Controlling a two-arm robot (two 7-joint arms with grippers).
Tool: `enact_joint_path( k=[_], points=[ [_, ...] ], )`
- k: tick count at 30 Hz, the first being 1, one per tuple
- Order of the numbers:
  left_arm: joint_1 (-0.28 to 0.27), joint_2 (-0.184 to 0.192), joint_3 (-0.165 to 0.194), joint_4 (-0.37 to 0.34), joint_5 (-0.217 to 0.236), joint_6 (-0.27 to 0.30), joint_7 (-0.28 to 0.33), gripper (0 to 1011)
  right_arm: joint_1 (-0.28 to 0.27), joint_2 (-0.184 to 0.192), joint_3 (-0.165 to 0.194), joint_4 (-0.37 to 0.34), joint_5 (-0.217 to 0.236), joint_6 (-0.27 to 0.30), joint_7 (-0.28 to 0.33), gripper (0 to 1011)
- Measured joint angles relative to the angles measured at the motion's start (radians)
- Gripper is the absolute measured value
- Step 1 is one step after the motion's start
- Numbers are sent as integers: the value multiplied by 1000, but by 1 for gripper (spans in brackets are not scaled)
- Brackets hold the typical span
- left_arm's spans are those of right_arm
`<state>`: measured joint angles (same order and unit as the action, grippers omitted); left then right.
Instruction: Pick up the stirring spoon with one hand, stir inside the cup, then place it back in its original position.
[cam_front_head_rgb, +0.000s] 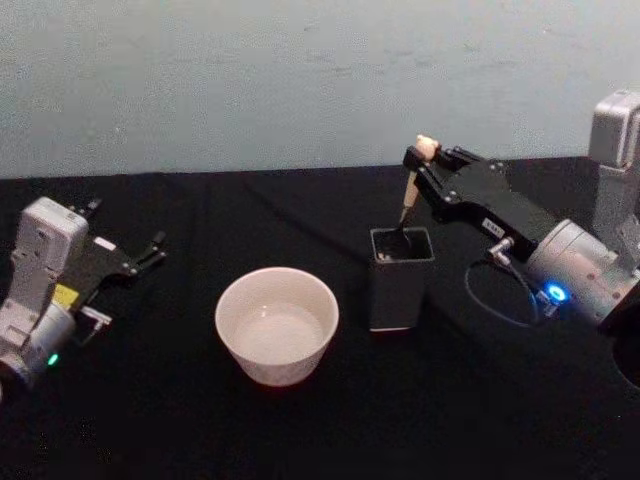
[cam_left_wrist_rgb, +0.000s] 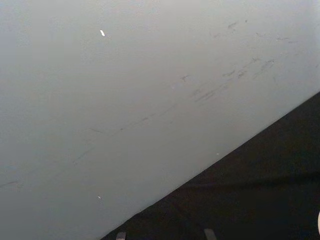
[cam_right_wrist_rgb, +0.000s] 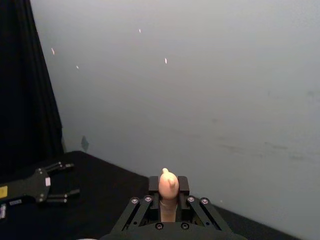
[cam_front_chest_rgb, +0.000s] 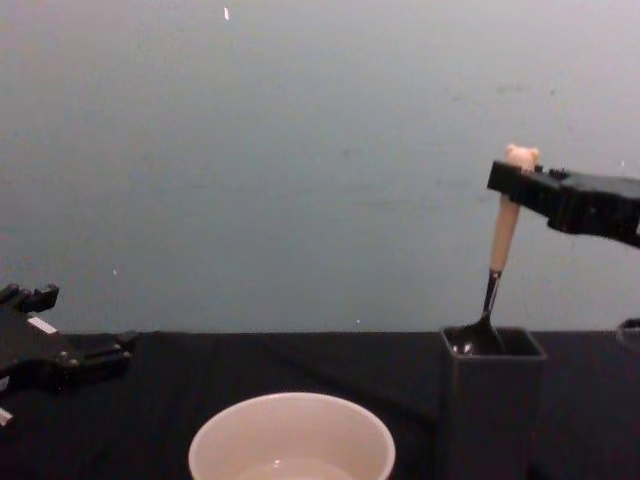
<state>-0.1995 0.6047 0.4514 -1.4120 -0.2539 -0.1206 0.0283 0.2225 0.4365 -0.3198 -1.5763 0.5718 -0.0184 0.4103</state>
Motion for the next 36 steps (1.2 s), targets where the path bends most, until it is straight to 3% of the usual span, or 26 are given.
enact_joint_path(
  k=[17, 36],
  points=[
    [0, 0, 0, 0, 0, 0, 0, 1001, 4, -24, -12, 81, -17, 53, -18, 222],
    [0, 0, 0, 0, 0, 0, 0, 1001, 0, -36, -14, 112, -27, 84, -29, 222]
  ],
)
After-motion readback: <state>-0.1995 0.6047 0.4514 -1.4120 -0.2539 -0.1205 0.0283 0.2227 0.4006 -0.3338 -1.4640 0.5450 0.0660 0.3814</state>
